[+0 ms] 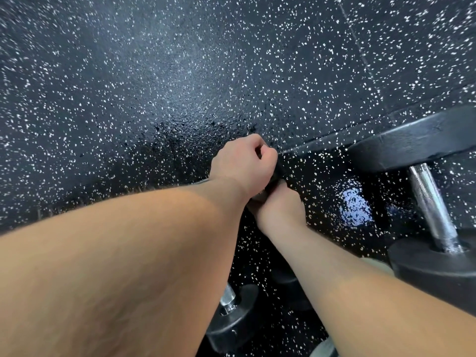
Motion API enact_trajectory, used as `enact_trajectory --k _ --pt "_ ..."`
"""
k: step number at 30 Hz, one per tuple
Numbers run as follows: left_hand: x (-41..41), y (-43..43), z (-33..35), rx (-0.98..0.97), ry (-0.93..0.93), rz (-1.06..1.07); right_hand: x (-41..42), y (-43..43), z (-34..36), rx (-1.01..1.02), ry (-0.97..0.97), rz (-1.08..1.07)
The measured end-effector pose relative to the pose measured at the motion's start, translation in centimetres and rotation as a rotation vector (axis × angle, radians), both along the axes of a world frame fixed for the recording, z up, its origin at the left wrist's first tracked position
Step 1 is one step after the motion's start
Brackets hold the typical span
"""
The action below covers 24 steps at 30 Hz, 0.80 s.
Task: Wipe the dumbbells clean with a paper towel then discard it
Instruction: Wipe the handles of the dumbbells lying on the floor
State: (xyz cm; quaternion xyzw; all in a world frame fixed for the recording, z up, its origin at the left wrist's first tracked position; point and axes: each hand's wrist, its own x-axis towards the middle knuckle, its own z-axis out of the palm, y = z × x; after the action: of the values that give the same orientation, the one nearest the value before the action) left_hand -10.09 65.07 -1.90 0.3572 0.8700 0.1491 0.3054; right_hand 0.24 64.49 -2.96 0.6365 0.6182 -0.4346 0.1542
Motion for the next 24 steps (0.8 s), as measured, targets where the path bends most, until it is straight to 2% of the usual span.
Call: enact_trajectory --k 5,11,17,24 --pt "-0.1 0.0 -0.2 0.009 0.000 -0.001 0.7 0.0 0.0 -0.058 0.070 0.074" --pt "0.1 0.0 -0.2 0.026 0.018 -0.011 2.3 2.7 1.1 -0.254 0.194 0.204" --pt "-0.1 0.0 -0.4 0.026 0.047 -0.030 3.4 5.3 3.1 -0.115 0.028 0.375" --pt "0.2 0.6 -0.4 -0.005 0.060 -0.065 6.7 5.0 4.8 -0.252 -0.168 0.429"
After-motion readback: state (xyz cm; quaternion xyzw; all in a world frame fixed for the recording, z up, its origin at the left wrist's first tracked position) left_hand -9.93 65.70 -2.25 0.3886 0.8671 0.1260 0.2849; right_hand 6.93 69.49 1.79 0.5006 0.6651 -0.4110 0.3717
